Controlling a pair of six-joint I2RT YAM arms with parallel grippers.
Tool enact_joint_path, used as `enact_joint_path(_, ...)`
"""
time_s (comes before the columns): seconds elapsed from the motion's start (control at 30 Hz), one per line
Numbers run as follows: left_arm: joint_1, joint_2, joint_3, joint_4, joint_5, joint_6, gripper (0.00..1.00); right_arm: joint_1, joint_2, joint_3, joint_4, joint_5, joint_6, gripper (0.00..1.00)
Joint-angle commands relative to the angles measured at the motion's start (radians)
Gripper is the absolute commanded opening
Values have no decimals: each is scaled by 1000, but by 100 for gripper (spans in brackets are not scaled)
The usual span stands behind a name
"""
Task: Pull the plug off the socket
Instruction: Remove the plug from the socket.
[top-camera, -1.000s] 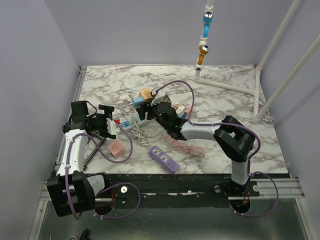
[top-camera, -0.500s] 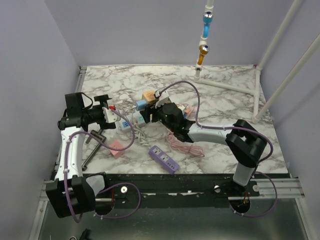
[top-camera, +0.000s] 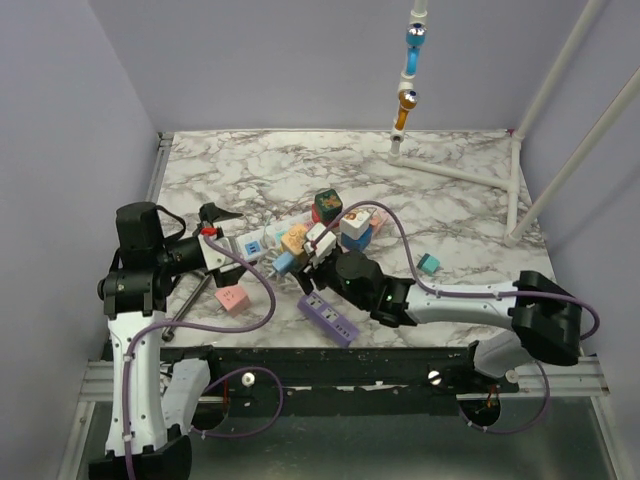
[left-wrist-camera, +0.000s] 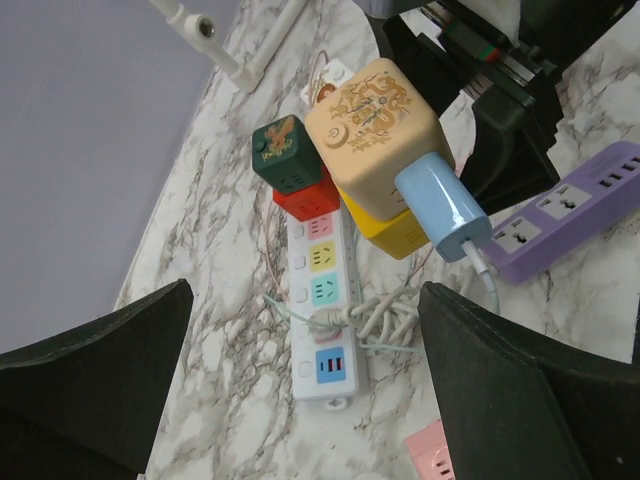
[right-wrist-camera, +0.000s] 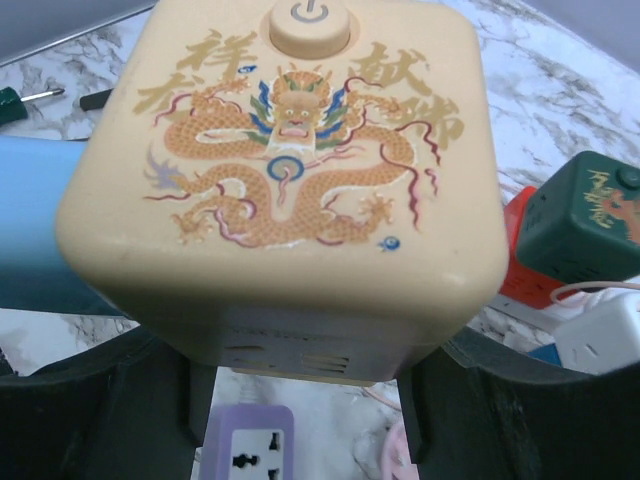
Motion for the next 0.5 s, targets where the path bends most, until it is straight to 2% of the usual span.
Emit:
enact_joint_path(0.0,-21,-53,14,-50,86,-89,99,-2,-169,-18,-14,1,-63,32)
enact_joint_path(0.2,-23,-63,63,-2,86,-159,99,-1,-317,45,-117,-23,-107,31)
enact_joint_path(0.47,-25,-101,41,58,79,-212,99,-1,-361,153,-258,-91,-91,31)
